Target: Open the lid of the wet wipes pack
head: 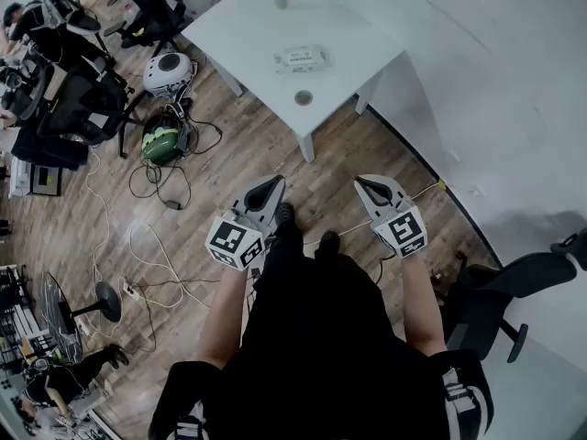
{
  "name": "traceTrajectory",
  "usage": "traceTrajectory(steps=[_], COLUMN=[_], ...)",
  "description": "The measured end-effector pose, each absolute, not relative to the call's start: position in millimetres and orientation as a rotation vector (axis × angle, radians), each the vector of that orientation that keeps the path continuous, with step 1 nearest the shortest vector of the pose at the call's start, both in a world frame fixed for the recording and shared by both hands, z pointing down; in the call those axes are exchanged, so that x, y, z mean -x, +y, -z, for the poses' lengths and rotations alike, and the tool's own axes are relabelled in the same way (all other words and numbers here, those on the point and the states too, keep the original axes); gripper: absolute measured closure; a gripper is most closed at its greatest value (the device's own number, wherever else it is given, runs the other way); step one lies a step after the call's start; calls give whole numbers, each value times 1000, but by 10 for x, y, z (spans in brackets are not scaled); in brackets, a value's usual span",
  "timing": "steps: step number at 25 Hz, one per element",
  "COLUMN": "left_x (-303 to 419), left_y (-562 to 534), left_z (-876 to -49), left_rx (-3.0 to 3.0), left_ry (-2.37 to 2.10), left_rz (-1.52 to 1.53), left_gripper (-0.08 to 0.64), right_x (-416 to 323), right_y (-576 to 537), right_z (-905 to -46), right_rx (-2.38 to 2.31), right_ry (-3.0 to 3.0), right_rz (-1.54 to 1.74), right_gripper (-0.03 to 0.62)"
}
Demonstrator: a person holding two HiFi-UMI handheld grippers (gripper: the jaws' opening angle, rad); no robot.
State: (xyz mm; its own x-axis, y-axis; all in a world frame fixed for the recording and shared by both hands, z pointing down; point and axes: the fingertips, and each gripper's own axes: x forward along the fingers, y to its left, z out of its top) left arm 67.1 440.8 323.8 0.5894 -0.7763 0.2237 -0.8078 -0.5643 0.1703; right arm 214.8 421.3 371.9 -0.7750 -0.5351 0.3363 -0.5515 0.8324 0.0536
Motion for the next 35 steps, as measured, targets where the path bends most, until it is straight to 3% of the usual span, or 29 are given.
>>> traceTrajectory(steps=[15, 35], left_x=[-707, -215], left_y=[4525, 4437], left_z=[-3141, -3224], left_rx=[-2593, -2571], left_ry=[-1384, -1388], left_rz=[-202, -189], left_gripper=[537, 537], right_x=[-2237, -1758], right_y=[4368, 4247], right_z=[-3686, -3774], right_rx=[-811, -799], right_ry=[-2748, -2673], right_rz=[-95, -34], right_gripper=[578, 577])
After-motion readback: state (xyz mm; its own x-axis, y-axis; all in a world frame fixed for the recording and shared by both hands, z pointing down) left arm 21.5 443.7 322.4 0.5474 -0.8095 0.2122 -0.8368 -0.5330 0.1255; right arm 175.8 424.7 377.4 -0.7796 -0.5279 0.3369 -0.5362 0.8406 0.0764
